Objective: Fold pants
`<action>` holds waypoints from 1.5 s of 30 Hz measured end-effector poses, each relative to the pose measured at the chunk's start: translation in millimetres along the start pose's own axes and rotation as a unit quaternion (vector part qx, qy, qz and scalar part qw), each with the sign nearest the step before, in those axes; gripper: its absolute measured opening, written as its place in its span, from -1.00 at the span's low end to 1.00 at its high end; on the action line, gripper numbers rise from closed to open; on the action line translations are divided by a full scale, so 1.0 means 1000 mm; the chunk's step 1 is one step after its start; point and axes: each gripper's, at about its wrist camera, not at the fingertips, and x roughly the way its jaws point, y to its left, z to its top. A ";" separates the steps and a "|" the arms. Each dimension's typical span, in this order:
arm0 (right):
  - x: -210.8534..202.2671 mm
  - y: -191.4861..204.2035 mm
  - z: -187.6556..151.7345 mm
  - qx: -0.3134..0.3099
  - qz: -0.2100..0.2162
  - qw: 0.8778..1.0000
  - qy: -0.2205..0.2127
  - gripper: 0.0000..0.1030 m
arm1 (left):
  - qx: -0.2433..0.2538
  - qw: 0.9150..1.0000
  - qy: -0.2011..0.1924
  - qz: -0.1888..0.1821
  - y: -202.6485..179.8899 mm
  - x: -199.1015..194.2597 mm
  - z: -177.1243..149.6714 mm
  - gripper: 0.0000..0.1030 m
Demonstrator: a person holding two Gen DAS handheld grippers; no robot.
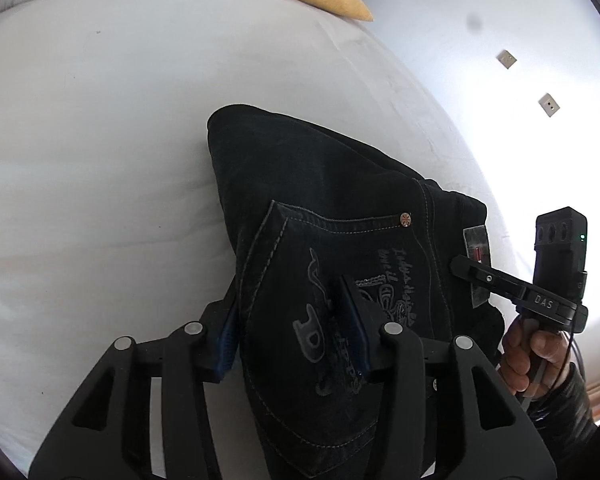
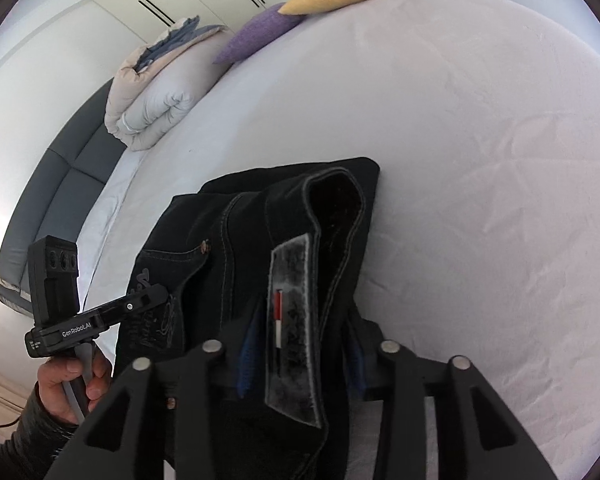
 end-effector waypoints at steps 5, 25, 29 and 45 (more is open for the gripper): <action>-0.016 0.012 -0.015 -0.011 -0.030 0.999 -0.011 0.07 | 0.038 0.996 -0.048 0.059 -0.016 -0.029 -0.019 -0.06; -0.208 0.183 -0.147 -0.213 -0.248 0.881 -0.341 1.00 | 0.107 0.913 -0.294 0.264 -0.141 -0.256 -0.151 1.00; -0.232 0.189 -0.149 -0.180 -0.261 0.890 -0.327 1.00 | 0.063 0.934 -0.261 0.236 -0.133 -0.267 -0.161 1.00; -0.213 0.183 -0.170 -0.079 -0.258 0.938 -0.219 1.00 | 0.038 0.956 -0.182 0.225 -0.120 -0.195 -0.183 1.00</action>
